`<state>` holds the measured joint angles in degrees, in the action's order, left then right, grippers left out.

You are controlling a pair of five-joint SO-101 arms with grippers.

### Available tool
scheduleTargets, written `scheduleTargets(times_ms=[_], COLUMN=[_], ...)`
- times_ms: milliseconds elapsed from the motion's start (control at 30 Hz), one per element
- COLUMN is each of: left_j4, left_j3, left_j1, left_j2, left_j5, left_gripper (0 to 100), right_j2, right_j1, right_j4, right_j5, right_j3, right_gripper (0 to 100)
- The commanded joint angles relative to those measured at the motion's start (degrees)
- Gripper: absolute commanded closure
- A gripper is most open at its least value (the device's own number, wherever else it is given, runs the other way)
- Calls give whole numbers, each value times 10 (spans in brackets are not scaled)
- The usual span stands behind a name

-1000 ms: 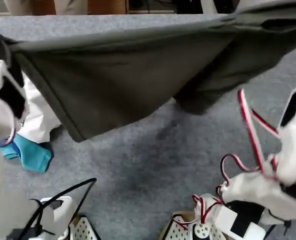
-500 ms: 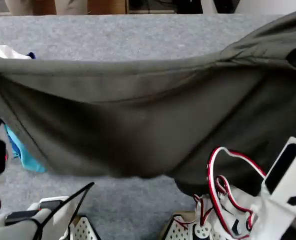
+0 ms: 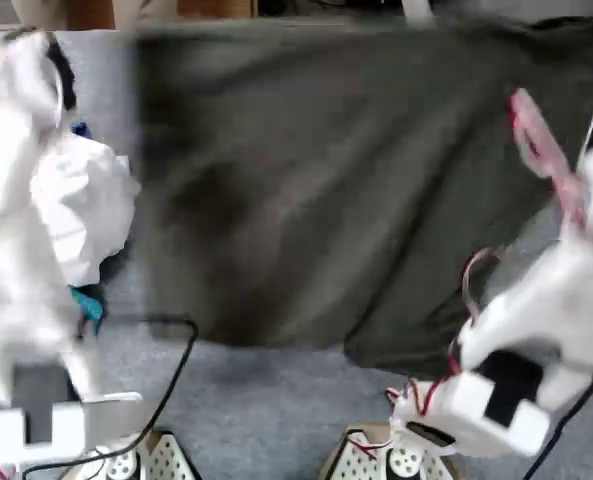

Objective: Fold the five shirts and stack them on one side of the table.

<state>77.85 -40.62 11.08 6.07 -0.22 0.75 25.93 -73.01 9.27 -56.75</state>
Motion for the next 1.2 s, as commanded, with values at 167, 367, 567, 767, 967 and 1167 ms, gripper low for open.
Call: scheduleTargets(times_ms=[167, 367, 567, 767, 967, 1167], left_j4=[-308, -271, -175, -157, -183, -362], left_j3=[189, 204, 206, 215, 298, 379], left_j1=[-63, -75, -150, -276, -398, -439], left_j2=[-102, -118, -124, -124, -125, -161], left_j5=[2, 3, 3, -1, -16, 53], left_gripper=[982, 982, 982, 982, 906, 898], right_j2=[139, 187, 242, 370, 476, 505], right_j1=[-95, -116, -27, 123, 220, 252], right_j4=[142, 127, 25, 18, 78, 113], right_j5=[7, 63, 68, -120, -263, -311], right_j3=[122, 111, 113, 109, 107, 89], right_gripper=[990, 990, 997, 997, 997, 997])
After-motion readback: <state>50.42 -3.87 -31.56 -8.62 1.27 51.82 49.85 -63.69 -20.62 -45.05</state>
